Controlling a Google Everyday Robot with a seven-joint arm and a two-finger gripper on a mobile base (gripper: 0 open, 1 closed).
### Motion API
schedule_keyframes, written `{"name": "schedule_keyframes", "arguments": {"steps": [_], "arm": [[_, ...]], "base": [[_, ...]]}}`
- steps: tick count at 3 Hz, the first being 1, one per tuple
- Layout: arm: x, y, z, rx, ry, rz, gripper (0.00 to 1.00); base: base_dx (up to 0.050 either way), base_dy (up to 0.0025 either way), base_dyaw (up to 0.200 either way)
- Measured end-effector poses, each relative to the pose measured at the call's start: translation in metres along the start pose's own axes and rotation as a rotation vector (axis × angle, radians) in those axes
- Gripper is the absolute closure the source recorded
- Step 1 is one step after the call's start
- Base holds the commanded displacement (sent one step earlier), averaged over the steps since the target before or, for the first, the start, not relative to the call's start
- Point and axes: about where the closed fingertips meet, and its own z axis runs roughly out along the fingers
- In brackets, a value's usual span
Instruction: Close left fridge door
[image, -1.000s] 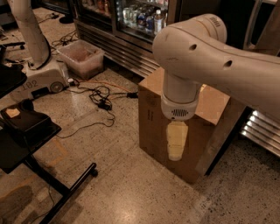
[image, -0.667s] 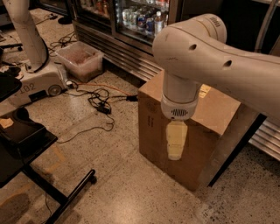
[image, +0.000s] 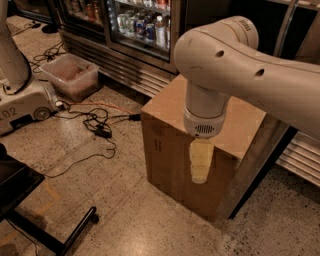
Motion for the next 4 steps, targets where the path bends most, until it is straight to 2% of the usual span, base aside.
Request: {"name": "schedule_keyframes", "arguments": {"steps": [1, 3, 4], "arm": [[0.003, -0.021, -0.010, -0.004, 0.012, 0.028, 0.00], [0.010, -0.108, -0.022, -0.084, 0.068, 0.111, 0.00], [0.002, -0.136, -0.039, -0.010, 0.009, 0.133, 0.00]], "base": [[0.000, 0.00000, 0.000], [0.000, 0.00000, 0.000], [0.000, 0.00000, 0.000]]}}
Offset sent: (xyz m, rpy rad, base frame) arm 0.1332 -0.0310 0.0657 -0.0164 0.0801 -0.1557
